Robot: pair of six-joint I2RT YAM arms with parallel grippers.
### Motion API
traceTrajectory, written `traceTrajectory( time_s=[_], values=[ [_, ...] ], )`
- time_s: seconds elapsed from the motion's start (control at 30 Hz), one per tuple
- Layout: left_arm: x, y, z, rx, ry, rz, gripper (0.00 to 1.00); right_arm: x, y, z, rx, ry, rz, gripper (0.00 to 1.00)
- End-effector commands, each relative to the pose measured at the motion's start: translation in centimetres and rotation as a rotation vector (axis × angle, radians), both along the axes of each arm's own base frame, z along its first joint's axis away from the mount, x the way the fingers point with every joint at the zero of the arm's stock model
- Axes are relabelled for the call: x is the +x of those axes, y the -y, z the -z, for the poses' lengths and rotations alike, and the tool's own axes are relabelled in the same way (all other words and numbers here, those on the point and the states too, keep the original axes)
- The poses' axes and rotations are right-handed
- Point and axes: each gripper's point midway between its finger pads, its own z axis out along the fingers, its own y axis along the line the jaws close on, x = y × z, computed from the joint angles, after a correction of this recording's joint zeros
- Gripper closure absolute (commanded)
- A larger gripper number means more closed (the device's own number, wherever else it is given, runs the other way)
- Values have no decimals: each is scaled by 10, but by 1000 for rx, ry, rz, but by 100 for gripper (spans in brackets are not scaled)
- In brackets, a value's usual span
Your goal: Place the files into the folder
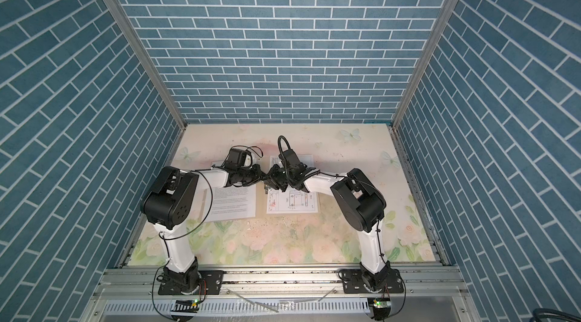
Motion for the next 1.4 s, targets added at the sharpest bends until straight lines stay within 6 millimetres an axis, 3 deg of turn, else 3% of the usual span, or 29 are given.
traceTrajectory(
  time_s=[0.0,0.53,0.93,1.37],
  values=[
    [-16,-6,20,42,-61,-5,89,-13,1,9,8,-58,8,73],
    [-17,-5,21,17,-65,-29,90,-15,8,-9,92,-108,134,73],
    [-20,-5,24,1,-74,-31,90,-9,10,-4,162,-227,266,77],
    [-22,-5,26,0,-76,-25,90,-8,7,2,151,-263,276,78]
  ],
)
